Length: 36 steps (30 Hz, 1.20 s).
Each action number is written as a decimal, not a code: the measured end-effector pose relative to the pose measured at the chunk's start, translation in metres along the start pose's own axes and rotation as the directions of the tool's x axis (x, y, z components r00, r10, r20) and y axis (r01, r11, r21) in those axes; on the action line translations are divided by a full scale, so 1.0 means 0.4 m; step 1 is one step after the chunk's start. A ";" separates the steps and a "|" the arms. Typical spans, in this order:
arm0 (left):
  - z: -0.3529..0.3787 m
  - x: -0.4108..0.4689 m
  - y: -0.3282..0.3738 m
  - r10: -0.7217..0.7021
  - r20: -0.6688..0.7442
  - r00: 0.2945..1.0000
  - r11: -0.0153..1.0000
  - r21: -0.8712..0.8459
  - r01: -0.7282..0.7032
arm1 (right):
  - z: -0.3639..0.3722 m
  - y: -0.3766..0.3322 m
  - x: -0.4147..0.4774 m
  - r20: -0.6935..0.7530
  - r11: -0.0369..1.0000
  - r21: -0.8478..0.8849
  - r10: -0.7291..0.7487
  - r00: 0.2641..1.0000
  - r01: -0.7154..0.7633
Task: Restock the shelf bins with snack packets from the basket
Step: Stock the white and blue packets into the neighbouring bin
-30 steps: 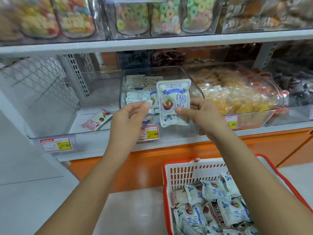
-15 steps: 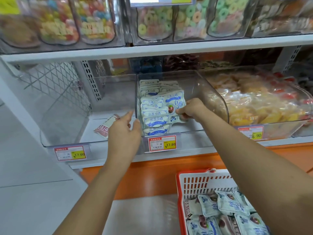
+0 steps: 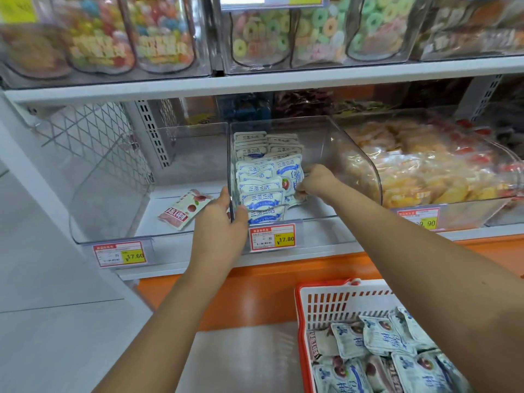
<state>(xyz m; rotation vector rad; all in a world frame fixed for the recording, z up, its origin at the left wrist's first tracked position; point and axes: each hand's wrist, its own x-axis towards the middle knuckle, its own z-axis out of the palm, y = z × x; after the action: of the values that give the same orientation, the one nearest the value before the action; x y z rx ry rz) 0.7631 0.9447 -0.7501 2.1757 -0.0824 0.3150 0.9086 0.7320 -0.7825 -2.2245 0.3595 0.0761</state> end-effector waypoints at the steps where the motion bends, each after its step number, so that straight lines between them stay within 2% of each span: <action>1: -0.001 -0.002 0.000 0.005 0.004 1.000 1.000 0.009 -0.005 | -0.006 0.001 -0.013 0.005 1.000 0.006 -0.006 1.000 0.006; 2: -0.003 -0.006 0.001 0.012 0.000 1.000 1.000 0.024 -0.012 | -0.017 -0.003 -0.036 -0.006 1.000 0.030 -0.007 1.000 0.007; 4: -0.007 -0.021 0.006 0.062 -0.032 0.998 0.994 0.091 -0.059 | -0.045 -0.015 -0.101 -0.120 0.991 0.115 -0.061 0.991 0.075; 6: -0.012 -0.047 0.020 0.185 -0.088 0.979 0.969 0.182 -0.166 | -0.074 -0.012 -0.193 -0.253 0.956 0.189 -0.172 0.952 0.223; 8: -0.011 -0.079 0.042 0.336 -0.131 0.933 0.934 0.171 -0.312 | -0.099 0.007 -0.296 -0.361 0.906 0.135 -0.332 0.871 0.401; 10: 0.004 -0.109 0.051 0.418 -0.076 0.905 0.906 0.117 -0.408 | -0.118 0.046 -0.385 -0.393 0.864 0.090 -0.427 0.815 0.496; 12: 0.035 -0.141 0.055 0.418 0.066 0.906 0.898 0.117 -0.423 | -0.120 0.103 -0.446 -0.360 0.854 0.088 -0.452 0.816 0.512; 16: 0.125 -0.206 0.033 0.259 0.439 0.861 0.848 0.323 -0.420 | -0.078 0.273 -0.476 -0.199 0.924 -0.036 -0.381 0.903 0.382; 19: 0.188 -0.249 -0.016 0.079 0.623 0.778 0.809 0.417 -0.416 | -0.012 0.427 -0.439 -0.022 0.970 -0.177 -0.174 0.984 0.168; 22: 0.239 -0.282 -0.069 -0.097 0.752 0.652 0.798 0.450 -0.400 | 0.044 0.574 -0.430 0.086 0.937 -0.346 0.078 0.993 -0.044; 24: 0.275 -0.297 -0.115 -0.202 0.790 0.579 0.797 0.476 -0.372 | 0.062 0.661 -0.432 0.097 0.901 -0.407 0.207 0.973 -0.151; 26: 0.300 -0.309 -0.148 -0.260 0.805 0.533 0.804 0.487 -0.342 | 0.073 0.733 -0.436 0.135 0.870 -0.453 0.283 0.950 -0.195; 29: 0.321 -0.319 -0.150 -0.251 0.827 0.503 0.812 0.463 -0.356 | 0.100 0.820 -0.440 0.184 0.833 -0.511 0.346 0.920 -0.211; 33: 0.332 -0.297 -0.137 -0.255 0.828 0.499 0.797 0.472 -0.376 | 0.129 0.890 -0.450 0.179 0.742 -0.656 0.334 0.926 -0.140; 36: 0.340 -0.281 -0.146 -0.269 0.828 0.491 0.783 0.485 -0.389 | 0.146 0.908 -0.449 0.116 0.714 -0.691 0.263 0.958 -0.112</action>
<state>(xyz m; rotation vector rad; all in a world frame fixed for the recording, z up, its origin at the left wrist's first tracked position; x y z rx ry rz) 0.6915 0.8626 -0.9007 2.7842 -0.7482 -0.9528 0.6381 0.6041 -1.0621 -2.8625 0.5011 0.6470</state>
